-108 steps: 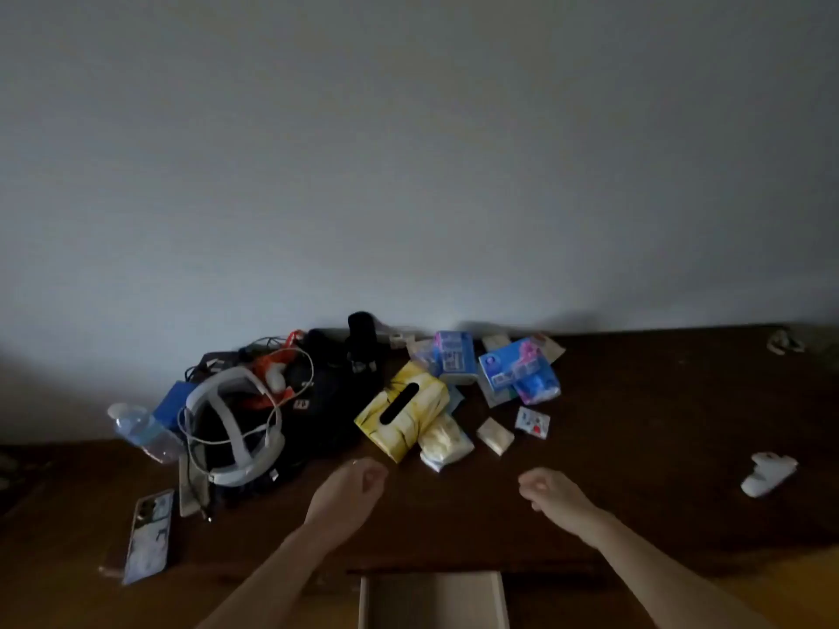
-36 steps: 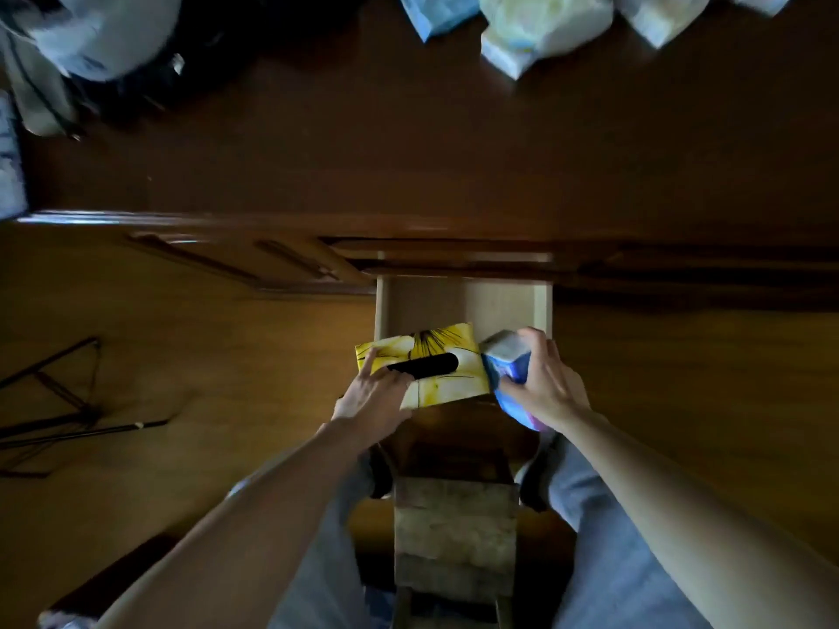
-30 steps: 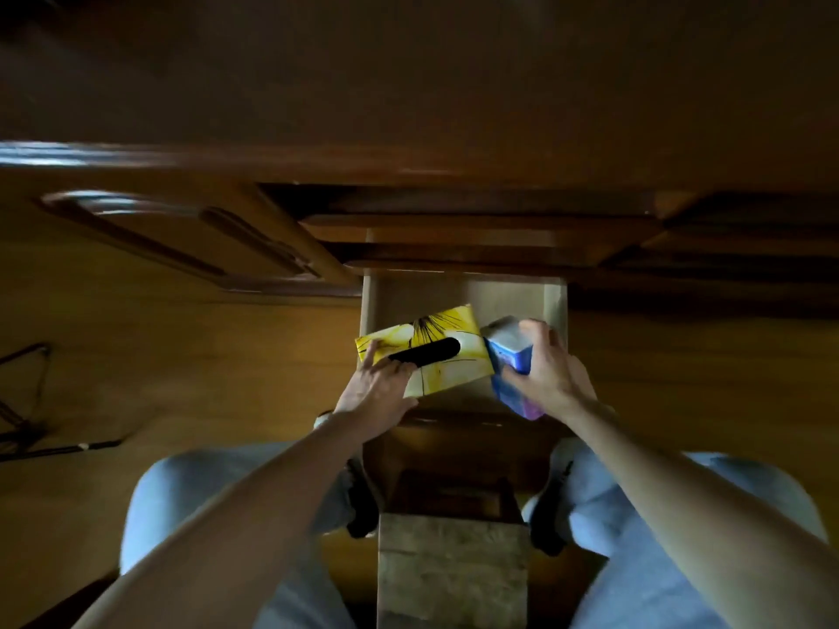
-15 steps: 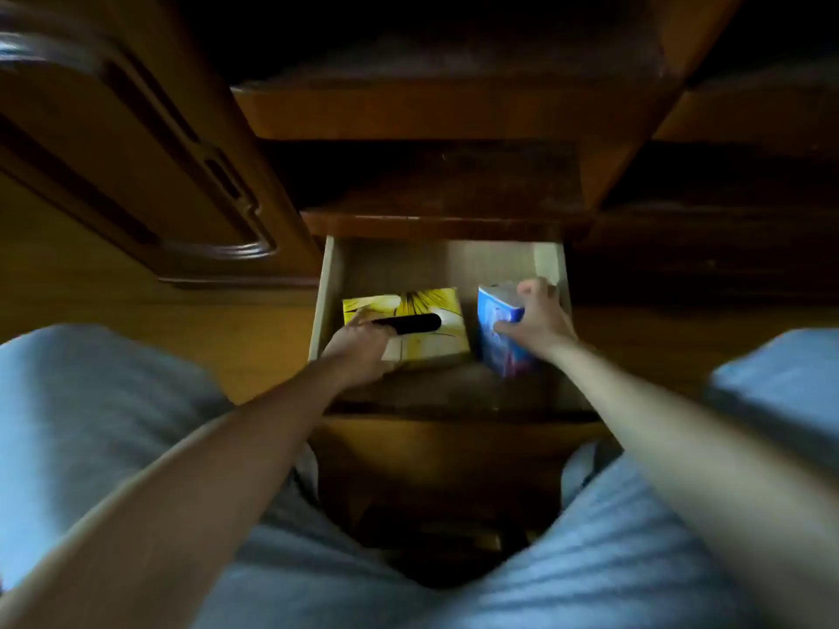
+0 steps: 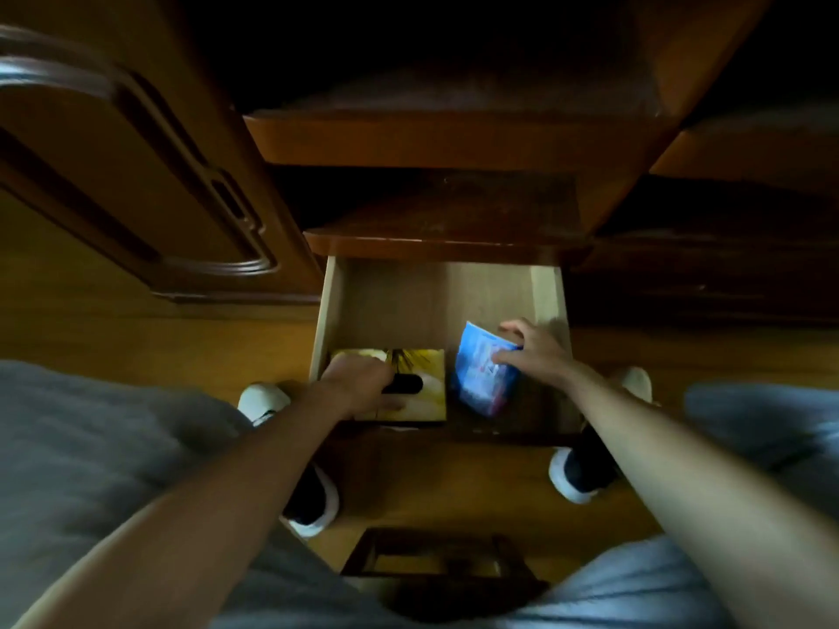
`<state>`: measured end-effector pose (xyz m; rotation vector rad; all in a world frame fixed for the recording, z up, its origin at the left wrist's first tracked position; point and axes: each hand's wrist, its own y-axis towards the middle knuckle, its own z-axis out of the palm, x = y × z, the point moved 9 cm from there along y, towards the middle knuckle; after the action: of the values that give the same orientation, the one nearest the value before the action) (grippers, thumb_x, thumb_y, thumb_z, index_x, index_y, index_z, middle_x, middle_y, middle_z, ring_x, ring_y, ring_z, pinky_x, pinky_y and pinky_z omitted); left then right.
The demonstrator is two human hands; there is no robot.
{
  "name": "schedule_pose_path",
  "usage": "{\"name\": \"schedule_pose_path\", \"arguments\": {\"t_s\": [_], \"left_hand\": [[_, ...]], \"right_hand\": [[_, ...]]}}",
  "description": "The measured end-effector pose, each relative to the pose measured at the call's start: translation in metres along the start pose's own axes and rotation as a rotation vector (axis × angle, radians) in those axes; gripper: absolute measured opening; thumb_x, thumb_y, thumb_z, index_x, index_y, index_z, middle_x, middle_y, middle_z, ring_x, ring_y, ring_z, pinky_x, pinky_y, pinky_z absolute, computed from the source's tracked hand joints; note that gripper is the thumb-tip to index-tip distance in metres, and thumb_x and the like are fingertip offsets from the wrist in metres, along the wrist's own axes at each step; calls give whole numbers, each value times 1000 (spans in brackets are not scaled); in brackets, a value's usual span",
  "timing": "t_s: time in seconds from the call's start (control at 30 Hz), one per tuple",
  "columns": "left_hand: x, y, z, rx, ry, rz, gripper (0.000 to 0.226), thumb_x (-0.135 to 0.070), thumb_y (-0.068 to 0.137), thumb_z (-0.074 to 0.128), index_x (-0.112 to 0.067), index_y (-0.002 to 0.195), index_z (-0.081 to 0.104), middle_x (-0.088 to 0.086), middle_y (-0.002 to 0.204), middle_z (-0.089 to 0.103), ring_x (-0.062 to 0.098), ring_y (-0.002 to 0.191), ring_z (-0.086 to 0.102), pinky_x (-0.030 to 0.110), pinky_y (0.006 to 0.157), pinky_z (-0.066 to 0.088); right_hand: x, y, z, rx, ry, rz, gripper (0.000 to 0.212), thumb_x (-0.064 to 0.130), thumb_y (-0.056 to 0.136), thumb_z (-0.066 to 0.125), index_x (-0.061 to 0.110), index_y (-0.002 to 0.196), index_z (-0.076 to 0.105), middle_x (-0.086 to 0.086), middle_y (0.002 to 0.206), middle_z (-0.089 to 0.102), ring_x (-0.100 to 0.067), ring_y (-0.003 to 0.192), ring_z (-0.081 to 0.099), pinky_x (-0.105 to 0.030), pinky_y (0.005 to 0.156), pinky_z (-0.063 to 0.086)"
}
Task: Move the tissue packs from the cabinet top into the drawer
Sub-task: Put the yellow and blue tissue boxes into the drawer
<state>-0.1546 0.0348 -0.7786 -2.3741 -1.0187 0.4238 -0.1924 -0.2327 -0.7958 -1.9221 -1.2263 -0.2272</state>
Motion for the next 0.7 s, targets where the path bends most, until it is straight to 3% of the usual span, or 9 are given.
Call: {"name": "schedule_pose_path", "arguments": {"t_s": [0.13,0.2,0.3,0.4,0.5,0.63,0.7], "left_hand": [[-12,12,4,-127,-135,39,60,-66,86,60,-30,134,56,-1,129,64,22,114,62,34,80,47],[-20,12,7,-275,-77,74,64,-64,84,64,-28,136,50,-1,132,57,22,114,60,32,78,47],[-22,11,6,-406,-40,35,85,-68,77,68,-27,144,35,3,142,43,25,125,50,42,97,48],[-8,21,20,-244,-117,-24,105,-77,75,63,-30,157,16,6,161,23,30,145,28,53,117,29],[2,28,30,-99,-205,-73,114,-81,72,63,-33,158,6,7,162,23,32,150,18,56,123,14],[4,30,33,-62,-202,-80,114,-82,66,67,-30,154,16,6,152,36,31,143,31,54,120,22],[7,30,34,-47,-211,-94,112,-79,67,68,-29,154,17,6,151,37,31,142,33,53,120,23]], "right_hand": [[-5,6,4,18,-113,-2,70,28,80,74,25,146,50,-4,128,62,-14,103,57,-28,83,43],[-2,7,10,26,-127,-30,67,31,82,74,29,144,49,2,120,64,-11,97,59,-31,80,50],[-5,8,33,117,-135,-12,75,38,82,76,31,148,40,6,116,61,-13,99,62,-31,74,52],[-4,11,48,131,-201,-3,95,55,77,79,30,154,30,-2,137,55,-23,118,58,-46,93,53],[-4,13,48,104,-466,24,110,69,68,79,25,156,30,-12,153,39,-32,138,39,-51,106,41],[14,18,44,143,-661,-67,81,79,60,76,26,118,58,-11,135,45,-29,125,40,-43,95,40],[20,14,47,157,-594,-91,81,70,63,80,27,126,54,-6,131,47,-25,118,44,-39,84,41]]}}
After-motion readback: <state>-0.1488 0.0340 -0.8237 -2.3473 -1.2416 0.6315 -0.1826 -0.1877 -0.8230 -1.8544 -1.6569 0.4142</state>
